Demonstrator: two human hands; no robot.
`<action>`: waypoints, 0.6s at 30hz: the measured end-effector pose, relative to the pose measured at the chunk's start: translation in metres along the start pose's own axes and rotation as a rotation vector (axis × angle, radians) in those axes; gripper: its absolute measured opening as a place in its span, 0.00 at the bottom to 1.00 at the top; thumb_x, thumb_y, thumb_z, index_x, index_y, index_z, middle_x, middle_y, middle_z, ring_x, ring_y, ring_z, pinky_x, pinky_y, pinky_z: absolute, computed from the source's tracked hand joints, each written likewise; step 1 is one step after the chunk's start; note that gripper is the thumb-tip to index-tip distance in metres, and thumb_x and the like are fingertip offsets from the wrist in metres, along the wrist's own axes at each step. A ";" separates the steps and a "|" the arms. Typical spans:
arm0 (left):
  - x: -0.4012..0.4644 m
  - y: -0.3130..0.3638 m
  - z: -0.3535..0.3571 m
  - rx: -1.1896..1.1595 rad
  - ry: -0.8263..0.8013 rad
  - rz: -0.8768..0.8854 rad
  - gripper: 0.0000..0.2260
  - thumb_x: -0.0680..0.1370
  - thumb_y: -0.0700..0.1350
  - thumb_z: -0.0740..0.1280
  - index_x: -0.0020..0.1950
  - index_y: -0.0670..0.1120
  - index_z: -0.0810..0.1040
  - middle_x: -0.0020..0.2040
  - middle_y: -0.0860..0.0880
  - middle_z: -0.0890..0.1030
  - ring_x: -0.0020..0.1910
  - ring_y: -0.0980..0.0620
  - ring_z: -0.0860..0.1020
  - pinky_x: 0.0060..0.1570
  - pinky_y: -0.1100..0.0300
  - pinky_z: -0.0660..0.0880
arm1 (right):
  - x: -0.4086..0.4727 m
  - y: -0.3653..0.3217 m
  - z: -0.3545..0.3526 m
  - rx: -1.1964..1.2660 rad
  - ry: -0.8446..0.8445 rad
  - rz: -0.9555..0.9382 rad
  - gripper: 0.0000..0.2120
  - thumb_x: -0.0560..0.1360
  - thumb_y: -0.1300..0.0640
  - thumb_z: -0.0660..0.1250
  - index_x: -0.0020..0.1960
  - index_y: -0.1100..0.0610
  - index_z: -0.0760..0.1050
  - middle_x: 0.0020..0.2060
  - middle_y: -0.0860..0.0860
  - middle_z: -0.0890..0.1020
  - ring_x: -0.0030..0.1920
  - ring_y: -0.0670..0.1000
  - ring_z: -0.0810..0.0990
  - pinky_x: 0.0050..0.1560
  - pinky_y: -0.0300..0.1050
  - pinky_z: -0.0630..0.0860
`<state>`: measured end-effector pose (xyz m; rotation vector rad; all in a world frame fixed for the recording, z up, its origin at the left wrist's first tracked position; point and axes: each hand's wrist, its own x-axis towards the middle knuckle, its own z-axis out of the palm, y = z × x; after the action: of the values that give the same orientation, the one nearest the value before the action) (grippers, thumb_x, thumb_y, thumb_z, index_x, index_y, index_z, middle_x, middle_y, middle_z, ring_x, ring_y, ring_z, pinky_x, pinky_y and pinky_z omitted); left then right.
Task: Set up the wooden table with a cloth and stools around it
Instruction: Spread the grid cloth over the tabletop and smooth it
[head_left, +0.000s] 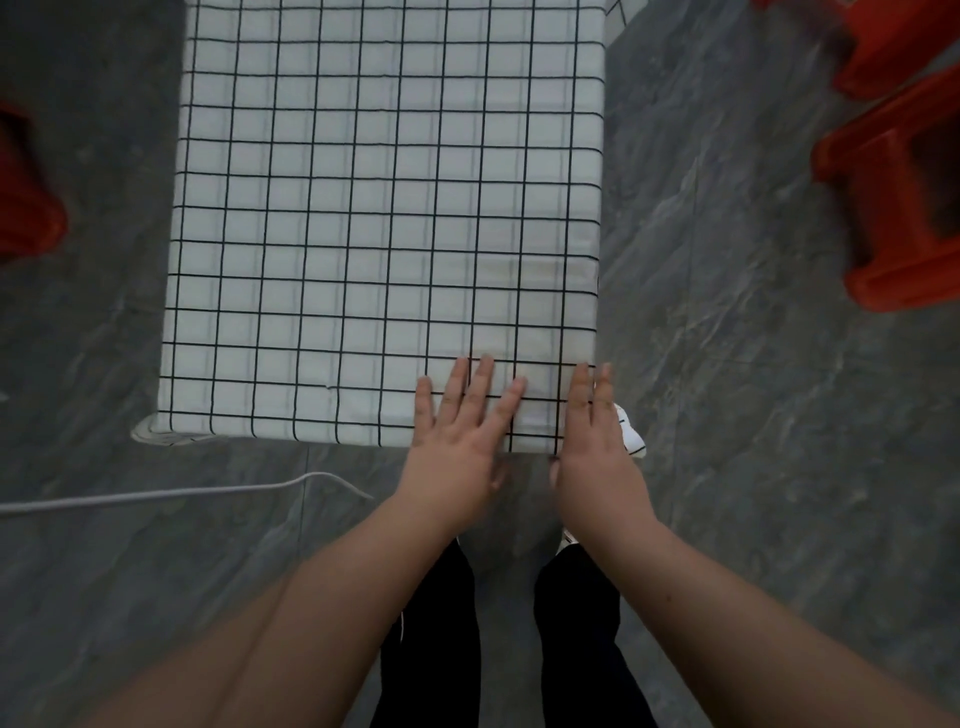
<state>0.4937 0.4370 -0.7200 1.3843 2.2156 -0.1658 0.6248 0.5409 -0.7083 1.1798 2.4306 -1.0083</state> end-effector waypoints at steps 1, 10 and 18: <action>0.001 0.001 0.001 -0.014 0.029 -0.018 0.42 0.77 0.55 0.67 0.80 0.58 0.39 0.81 0.47 0.39 0.78 0.45 0.35 0.74 0.35 0.40 | 0.000 0.001 0.002 -0.001 0.006 0.011 0.49 0.73 0.68 0.63 0.79 0.53 0.31 0.80 0.53 0.36 0.77 0.56 0.58 0.51 0.44 0.77; 0.004 0.008 0.005 -0.031 0.101 -0.092 0.44 0.74 0.48 0.70 0.79 0.59 0.43 0.81 0.48 0.47 0.80 0.46 0.42 0.74 0.36 0.44 | 0.001 0.005 -0.003 -0.018 -0.038 0.028 0.45 0.76 0.65 0.62 0.80 0.57 0.33 0.79 0.50 0.55 0.69 0.47 0.68 0.49 0.36 0.64; -0.005 0.005 -0.018 -0.079 0.028 -0.074 0.46 0.75 0.52 0.69 0.78 0.62 0.36 0.80 0.48 0.37 0.77 0.45 0.32 0.73 0.36 0.36 | -0.002 -0.008 -0.021 -0.222 -0.026 -0.028 0.51 0.70 0.61 0.66 0.81 0.53 0.35 0.80 0.57 0.37 0.80 0.57 0.40 0.78 0.56 0.51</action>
<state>0.4937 0.4421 -0.7015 1.2708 2.2729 -0.0842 0.6211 0.5504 -0.6886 1.0542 2.4684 -0.7330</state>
